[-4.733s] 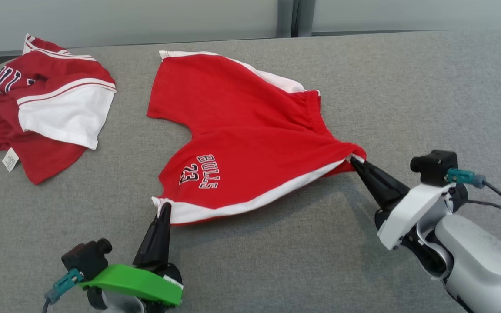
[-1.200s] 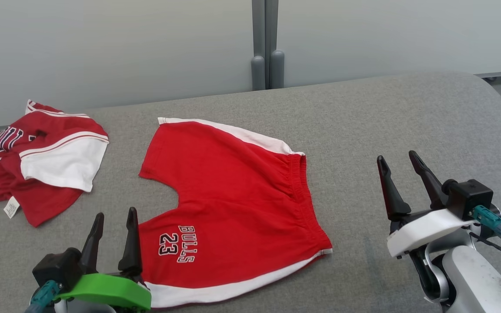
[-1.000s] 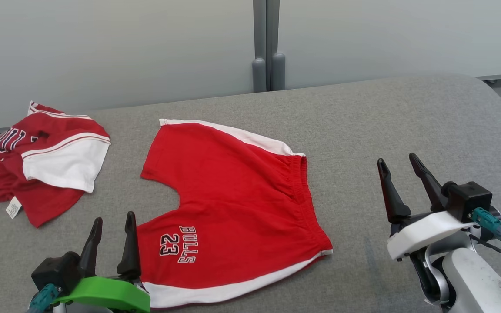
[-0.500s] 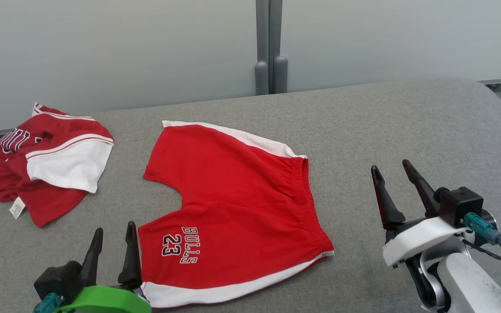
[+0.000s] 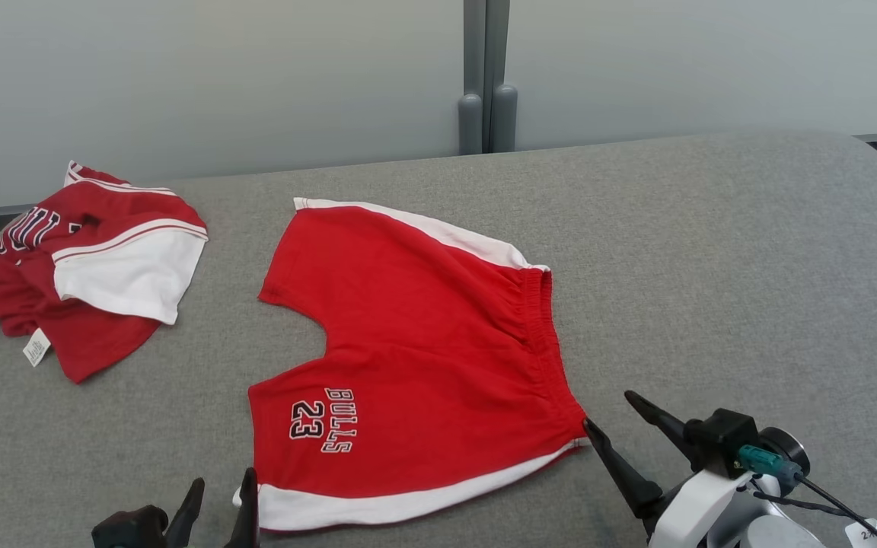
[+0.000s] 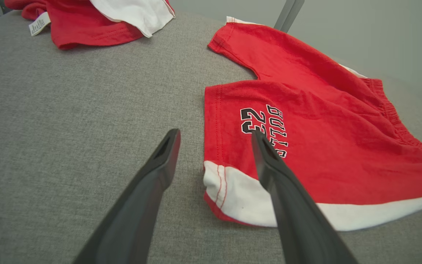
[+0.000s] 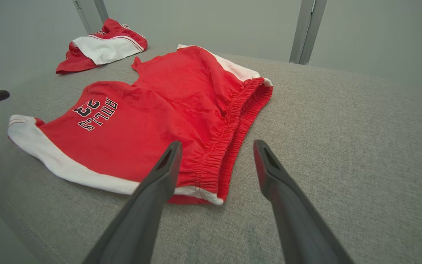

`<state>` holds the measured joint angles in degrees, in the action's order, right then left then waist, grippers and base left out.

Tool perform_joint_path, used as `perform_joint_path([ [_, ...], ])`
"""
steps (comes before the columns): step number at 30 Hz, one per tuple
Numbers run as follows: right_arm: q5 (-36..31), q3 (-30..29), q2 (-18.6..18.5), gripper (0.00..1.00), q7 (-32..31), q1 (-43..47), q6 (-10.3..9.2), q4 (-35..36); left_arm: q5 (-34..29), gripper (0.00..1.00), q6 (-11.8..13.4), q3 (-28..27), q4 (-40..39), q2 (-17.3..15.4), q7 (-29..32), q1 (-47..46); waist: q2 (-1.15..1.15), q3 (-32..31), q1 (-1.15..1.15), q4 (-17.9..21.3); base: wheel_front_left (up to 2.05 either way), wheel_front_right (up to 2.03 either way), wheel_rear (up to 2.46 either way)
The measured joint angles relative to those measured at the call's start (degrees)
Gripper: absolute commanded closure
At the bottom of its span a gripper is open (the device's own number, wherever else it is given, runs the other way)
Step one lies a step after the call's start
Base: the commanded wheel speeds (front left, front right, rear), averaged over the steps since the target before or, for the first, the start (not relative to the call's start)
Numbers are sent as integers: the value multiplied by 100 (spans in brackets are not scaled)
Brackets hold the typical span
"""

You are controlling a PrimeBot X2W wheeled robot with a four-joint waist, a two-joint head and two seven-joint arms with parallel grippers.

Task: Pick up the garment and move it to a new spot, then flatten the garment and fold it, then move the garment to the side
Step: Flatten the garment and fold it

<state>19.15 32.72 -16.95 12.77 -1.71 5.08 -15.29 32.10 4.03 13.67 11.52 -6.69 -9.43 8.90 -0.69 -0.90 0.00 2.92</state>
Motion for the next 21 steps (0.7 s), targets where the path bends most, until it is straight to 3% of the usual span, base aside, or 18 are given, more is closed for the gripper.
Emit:
perform_joint_path([
  [10,-49,330,-159,0,-174,-23,143,-234,34,0,-62,-23,149,-154,288,-30,0,190,0,76,0,0,0],
  [21,-244,653,-283,0,-204,-505,165,-622,92,0,-159,26,126,-149,386,-366,0,446,0,-37,0,0,0],
])
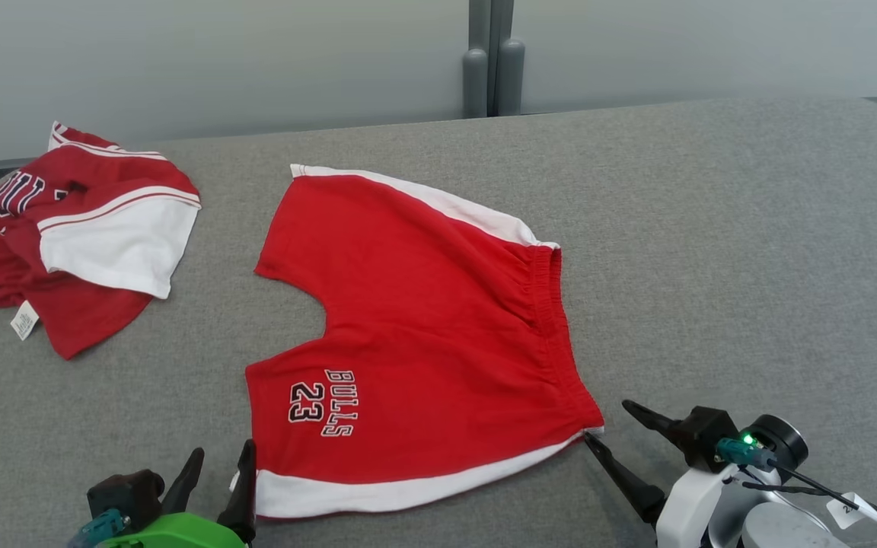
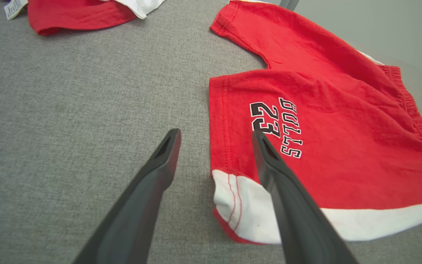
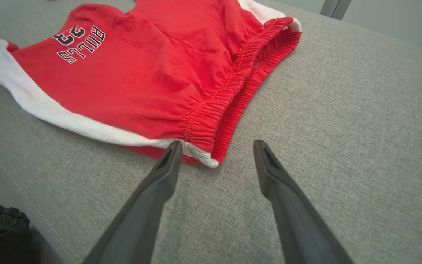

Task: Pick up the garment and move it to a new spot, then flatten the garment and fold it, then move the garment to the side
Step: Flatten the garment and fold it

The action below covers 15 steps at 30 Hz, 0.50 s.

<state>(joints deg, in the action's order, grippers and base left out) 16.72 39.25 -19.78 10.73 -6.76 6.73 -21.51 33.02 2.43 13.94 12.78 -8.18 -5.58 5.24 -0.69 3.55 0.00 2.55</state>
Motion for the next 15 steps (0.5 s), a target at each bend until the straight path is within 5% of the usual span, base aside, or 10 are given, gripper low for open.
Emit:
perform_joint_path([
  [10,47,193,85,21,35,-233,33,-291,40,0,-47,-29,0,3,0,-102,0,183,0,-205,0,0,0],
  [12,51,249,134,52,40,-280,33,-349,57,0,-68,-20,15,3,20,-102,0,198,0,-212,0,0,0],
  [15,85,339,157,75,43,-330,34,-433,57,0,-153,59,51,-1,97,-110,0,214,0,-212,0,0,0],
])
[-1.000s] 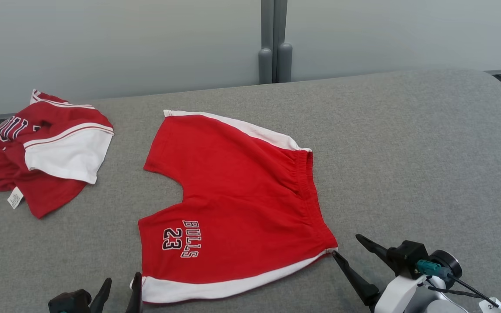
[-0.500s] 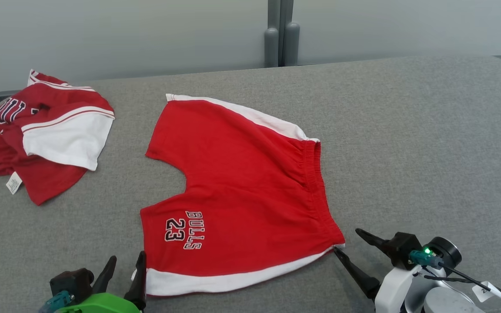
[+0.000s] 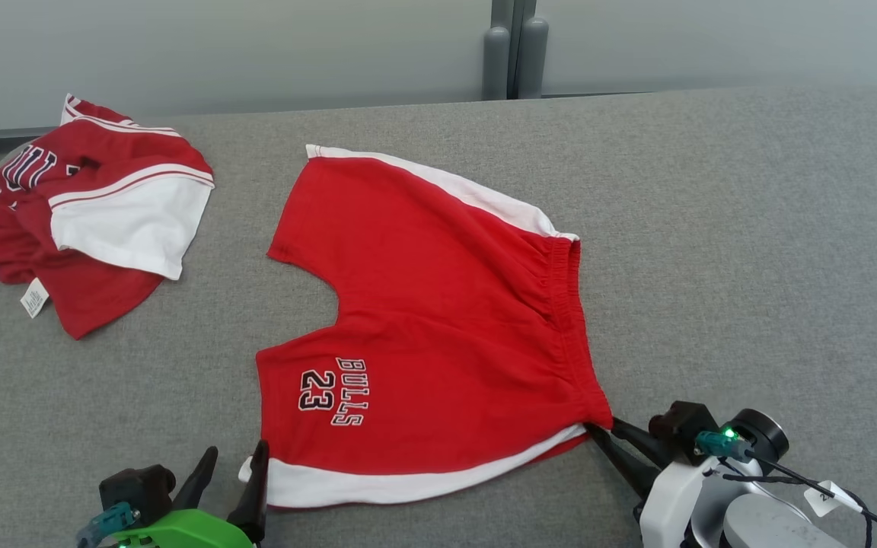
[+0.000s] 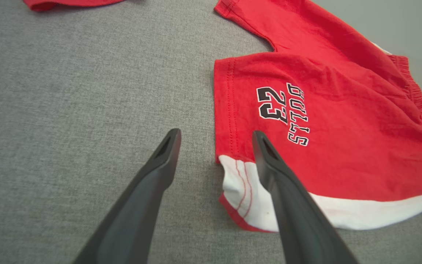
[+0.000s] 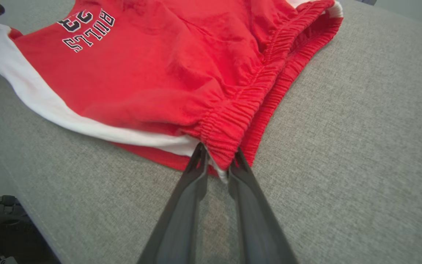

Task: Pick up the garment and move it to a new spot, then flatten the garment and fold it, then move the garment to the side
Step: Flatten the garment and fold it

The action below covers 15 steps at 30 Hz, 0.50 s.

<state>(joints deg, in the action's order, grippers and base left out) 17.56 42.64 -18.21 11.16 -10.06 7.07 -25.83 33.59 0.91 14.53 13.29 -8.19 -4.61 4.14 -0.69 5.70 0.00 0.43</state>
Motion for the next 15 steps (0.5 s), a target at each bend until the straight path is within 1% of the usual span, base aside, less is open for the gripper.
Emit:
perform_joint_path([
  [2,26,31,0,100,32,-10,0,-35,4,0,-75,60,7,0,65,-5,0,9,0,3,0,0,0],
  [10,169,213,2,100,93,-129,0,-156,157,0,-318,222,32,-87,460,-19,0,34,0,43,0,0,0],
  [15,229,308,12,100,142,-197,0,-220,157,0,-352,221,66,-270,642,-80,0,42,0,74,0,0,0],
])
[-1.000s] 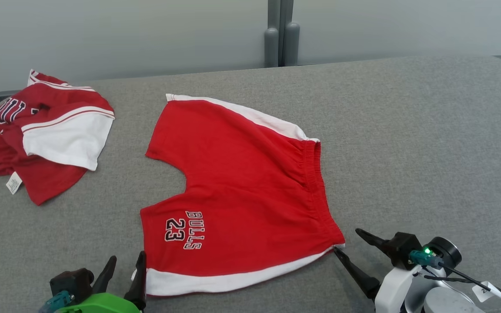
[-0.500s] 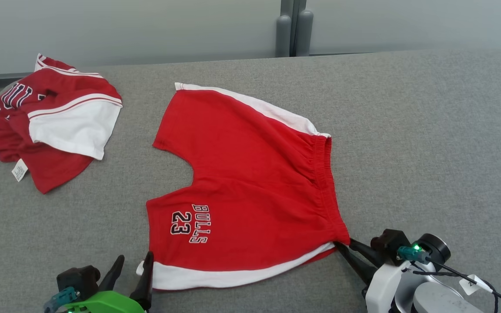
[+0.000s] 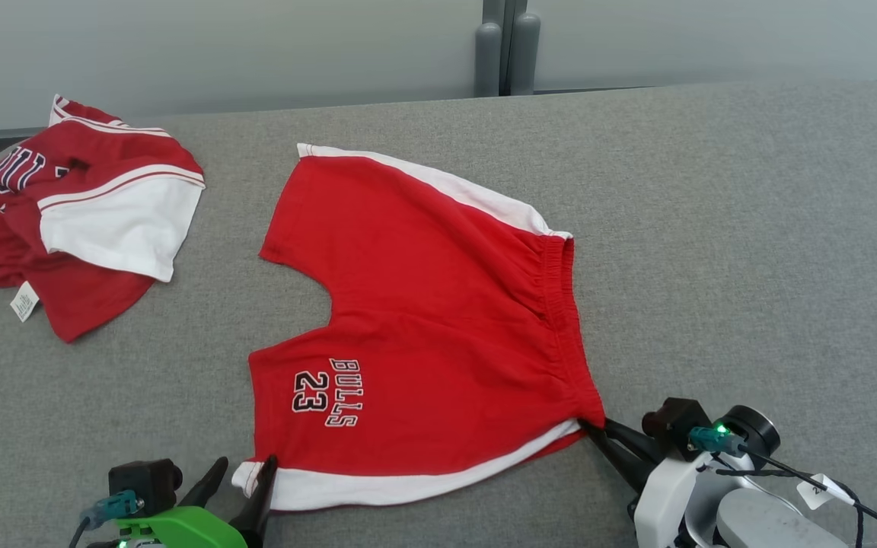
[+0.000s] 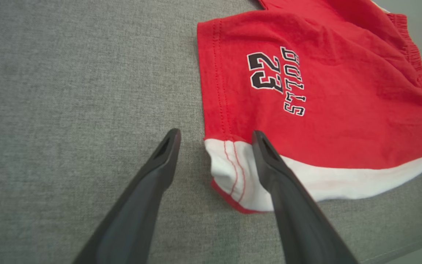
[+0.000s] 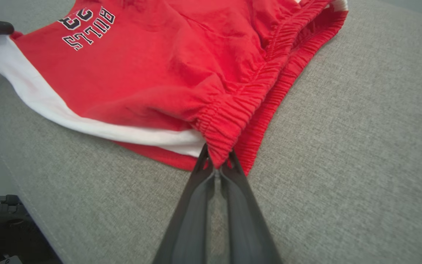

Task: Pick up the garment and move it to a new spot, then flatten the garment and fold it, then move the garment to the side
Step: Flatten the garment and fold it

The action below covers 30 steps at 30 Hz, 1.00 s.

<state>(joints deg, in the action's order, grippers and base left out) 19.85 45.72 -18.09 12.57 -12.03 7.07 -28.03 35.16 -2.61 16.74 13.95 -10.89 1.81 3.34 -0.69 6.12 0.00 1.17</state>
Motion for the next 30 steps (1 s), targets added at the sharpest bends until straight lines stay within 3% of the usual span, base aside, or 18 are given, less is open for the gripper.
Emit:
perform_joint_path([
  [4,69,73,1,100,43,-70,0,-56,71,0,-41,5,-121,-34,181,-20,0,7,0,18,0,0,0],
  [9,105,116,2,100,52,-81,1,-108,202,14,-41,13,-187,-34,358,-13,0,10,0,21,0,0,0],
  [10,126,126,2,100,53,-92,1,-121,219,19,-41,13,-208,-35,380,-10,0,10,0,21,0,0,0],
  [13,143,154,1,100,60,-147,5,-168,248,51,-40,11,-342,-38,456,-4,0,8,0,17,0,0,0],
  [15,159,167,1,100,101,-168,5,-187,256,67,-38,11,-402,-48,510,2,0,6,0,12,0,0,0],
  [17,193,193,1,100,102,-168,5,-208,281,74,-9,11,-458,-65,586,26,0,4,0,6,0,0,0],
  [19,194,218,1,100,102,-170,5,-221,296,67,38,10,-504,-86,671,75,0,2,0,1,0,0,0],
  [23,238,267,2,100,108,-202,5,-250,297,78,110,8,-533,-129,828,179,0,-1,0,-8,0,0,0],
  [25,252,285,2,100,108,-225,5,-267,302,76,124,0,-546,-136,886,199,0,-2,0,-11,0,0,0],
  [30,334,323,4,100,109,-282,7,-301,348,43,208,-4,-614,-140,989,279,0,-4,0,-9,0,0,0],
])
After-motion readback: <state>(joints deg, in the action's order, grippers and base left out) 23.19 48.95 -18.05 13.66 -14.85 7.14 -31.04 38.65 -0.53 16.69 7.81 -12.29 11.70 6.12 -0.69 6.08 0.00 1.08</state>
